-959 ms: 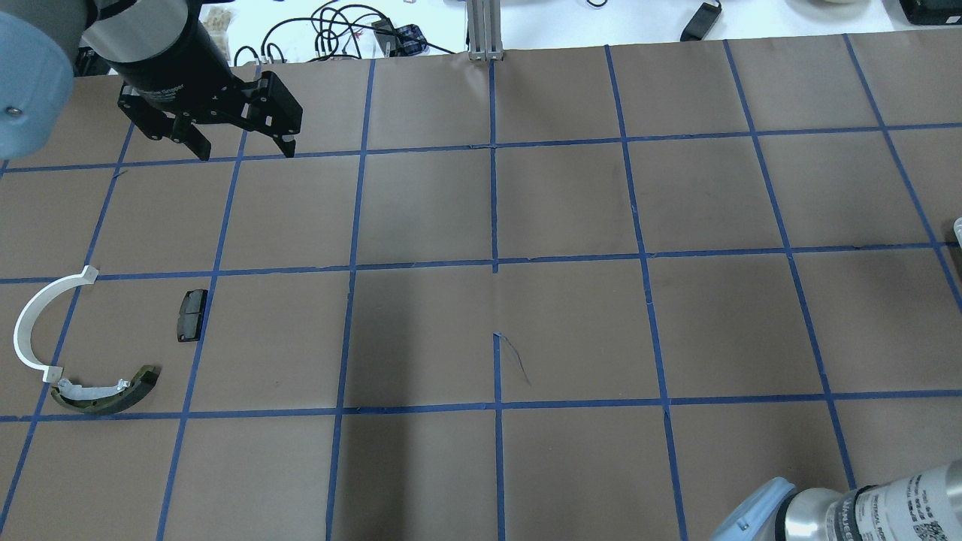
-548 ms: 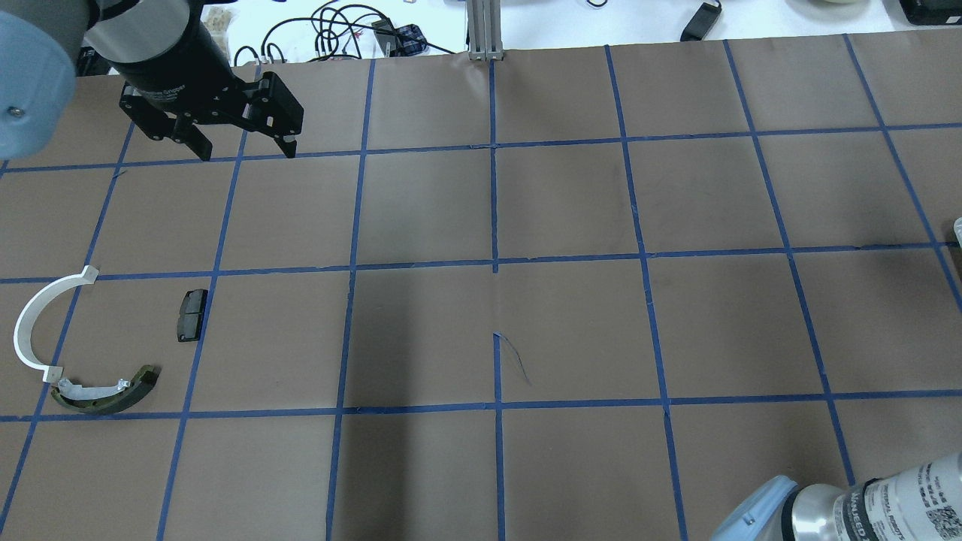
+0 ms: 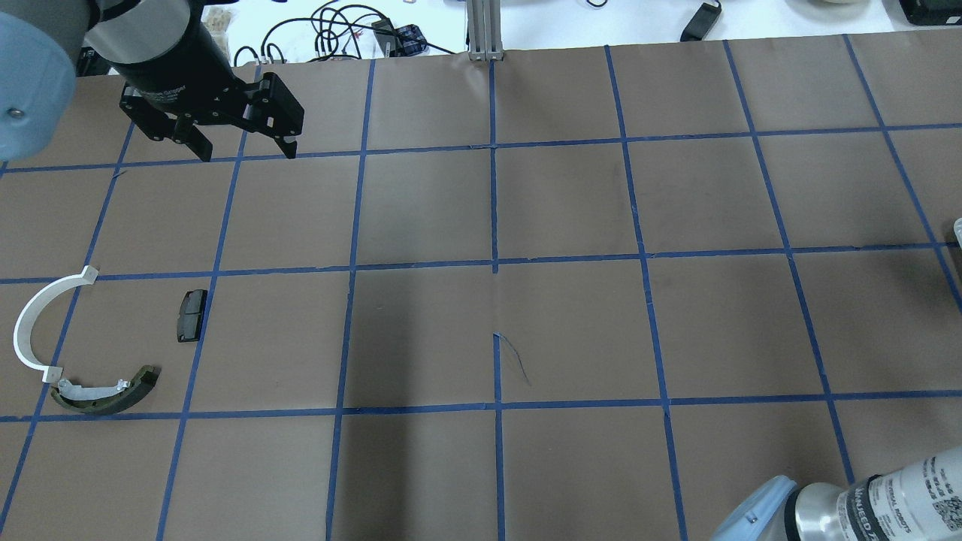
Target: Place bearing gear from tray to pile
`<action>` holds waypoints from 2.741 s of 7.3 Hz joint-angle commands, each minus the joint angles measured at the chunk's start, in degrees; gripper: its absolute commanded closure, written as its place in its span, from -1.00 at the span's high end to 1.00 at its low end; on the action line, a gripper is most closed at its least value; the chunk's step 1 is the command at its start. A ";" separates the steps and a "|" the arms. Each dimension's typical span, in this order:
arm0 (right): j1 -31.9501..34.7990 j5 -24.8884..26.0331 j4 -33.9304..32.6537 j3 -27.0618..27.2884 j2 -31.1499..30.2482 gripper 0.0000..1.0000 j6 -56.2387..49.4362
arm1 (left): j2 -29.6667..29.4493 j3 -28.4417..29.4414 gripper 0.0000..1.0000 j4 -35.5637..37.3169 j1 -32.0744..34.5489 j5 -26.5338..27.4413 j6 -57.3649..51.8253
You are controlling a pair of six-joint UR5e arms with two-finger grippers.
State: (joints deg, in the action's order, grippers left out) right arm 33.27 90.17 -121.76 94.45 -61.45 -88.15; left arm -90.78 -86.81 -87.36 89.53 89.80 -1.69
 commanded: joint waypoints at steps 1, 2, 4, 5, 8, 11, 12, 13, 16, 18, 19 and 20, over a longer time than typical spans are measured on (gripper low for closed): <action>0.65 -0.43 -1.45 0.21 0.45 1.00 -17.06 | -0.02 0.15 1.00 0.00 -0.06 -0.07 -0.07; 1.27 -0.60 -4.51 0.21 1.76 1.00 -22.89 | -0.02 0.07 1.00 0.00 -0.06 -0.07 -0.07; 1.27 -0.61 -9.19 0.21 3.96 0.87 -29.61 | -0.02 0.07 1.00 0.00 -0.06 0.02 -0.07; 1.62 -0.61 -8.85 0.29 3.88 0.69 -30.15 | -0.02 0.07 1.00 0.00 -0.06 -0.06 -0.07; 2.15 -0.69 -8.66 1.87 3.88 0.66 -34.97 | -0.02 0.07 1.00 0.00 -0.06 -0.07 -0.07; 2.15 0.09 -8.76 1.88 3.88 0.06 -35.16 | -0.02 0.07 1.00 0.00 -0.06 -0.06 -0.07; 2.15 0.18 -8.67 1.88 3.79 -0.36 -35.07 | -0.02 0.07 1.00 0.00 -0.06 -0.07 -0.07; 2.15 0.27 -8.32 1.88 3.62 -0.96 -34.99 | -0.02 0.07 1.00 0.00 -0.06 -0.07 -0.07; 3.38 4.21 -6.05 1.79 1.09 -1.00 -34.11 | -0.02 0.07 1.00 0.00 -0.06 -0.07 -0.07; 8.36 3.35 4.91 1.35 -7.42 -1.00 -16.65 | -0.02 0.07 1.00 0.00 -0.06 -0.07 -0.07; 12.48 3.26 6.43 1.44 -9.02 -1.00 -7.13 | -0.02 0.07 1.00 0.00 -0.06 -0.07 -0.07; 17.57 3.26 6.54 1.70 -9.91 -1.00 3.23 | -0.02 0.07 1.00 0.00 -0.15 -0.07 -0.07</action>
State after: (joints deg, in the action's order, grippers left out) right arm 44.95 93.50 -116.67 95.94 -69.46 -97.88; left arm -90.79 -86.75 -87.36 89.46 89.74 -1.76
